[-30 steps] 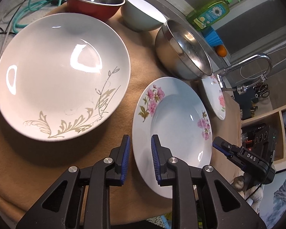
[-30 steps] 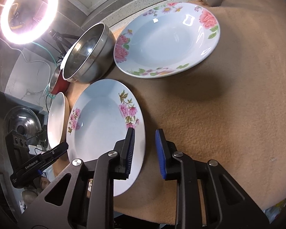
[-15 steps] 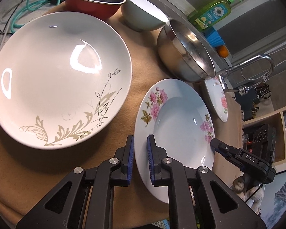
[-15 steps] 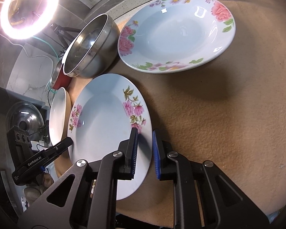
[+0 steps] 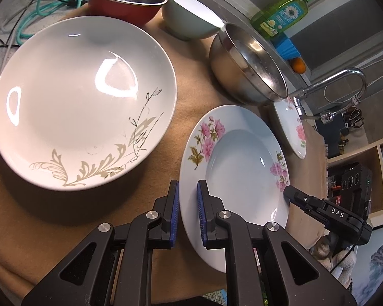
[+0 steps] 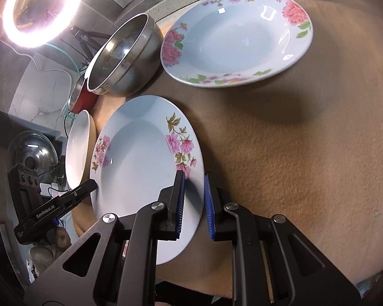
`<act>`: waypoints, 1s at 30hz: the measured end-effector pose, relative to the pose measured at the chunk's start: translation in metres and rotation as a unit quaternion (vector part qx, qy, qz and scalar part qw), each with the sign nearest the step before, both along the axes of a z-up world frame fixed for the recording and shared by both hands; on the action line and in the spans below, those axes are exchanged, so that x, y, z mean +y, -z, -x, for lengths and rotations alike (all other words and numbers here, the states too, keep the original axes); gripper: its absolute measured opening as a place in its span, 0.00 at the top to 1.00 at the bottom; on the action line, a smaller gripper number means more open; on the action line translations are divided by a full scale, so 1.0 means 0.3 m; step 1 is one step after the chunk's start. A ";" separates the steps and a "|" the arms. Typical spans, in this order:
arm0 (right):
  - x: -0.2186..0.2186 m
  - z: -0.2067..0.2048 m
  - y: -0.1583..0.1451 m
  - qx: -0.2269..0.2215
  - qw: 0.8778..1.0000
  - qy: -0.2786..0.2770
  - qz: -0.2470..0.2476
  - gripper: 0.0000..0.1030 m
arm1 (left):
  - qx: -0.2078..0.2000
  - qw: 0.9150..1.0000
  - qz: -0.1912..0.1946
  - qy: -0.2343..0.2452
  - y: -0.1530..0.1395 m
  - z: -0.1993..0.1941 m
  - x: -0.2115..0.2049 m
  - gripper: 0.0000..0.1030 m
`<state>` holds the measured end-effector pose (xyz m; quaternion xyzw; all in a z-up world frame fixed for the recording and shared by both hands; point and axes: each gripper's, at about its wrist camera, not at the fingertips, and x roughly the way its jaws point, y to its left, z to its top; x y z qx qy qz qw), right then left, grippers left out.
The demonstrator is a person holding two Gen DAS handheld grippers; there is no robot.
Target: Organize plates and bowls
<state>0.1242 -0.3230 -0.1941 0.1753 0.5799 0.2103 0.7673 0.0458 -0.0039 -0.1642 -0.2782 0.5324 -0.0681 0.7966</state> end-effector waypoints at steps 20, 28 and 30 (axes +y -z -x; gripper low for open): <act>0.019 0.061 0.014 0.005 1.000 -0.007 0.001 0.85 | 0.003 1.000 -0.008 -0.001 -0.004 0.071 -0.023 0.88; 0.018 0.070 0.016 0.005 1.000 -0.007 0.000 0.85 | 0.002 1.000 -0.007 0.000 0.002 0.075 -0.019 0.88; 0.020 0.070 0.017 0.006 1.000 -0.006 -0.001 0.85 | 0.002 1.000 -0.008 0.000 0.003 0.075 -0.019 0.88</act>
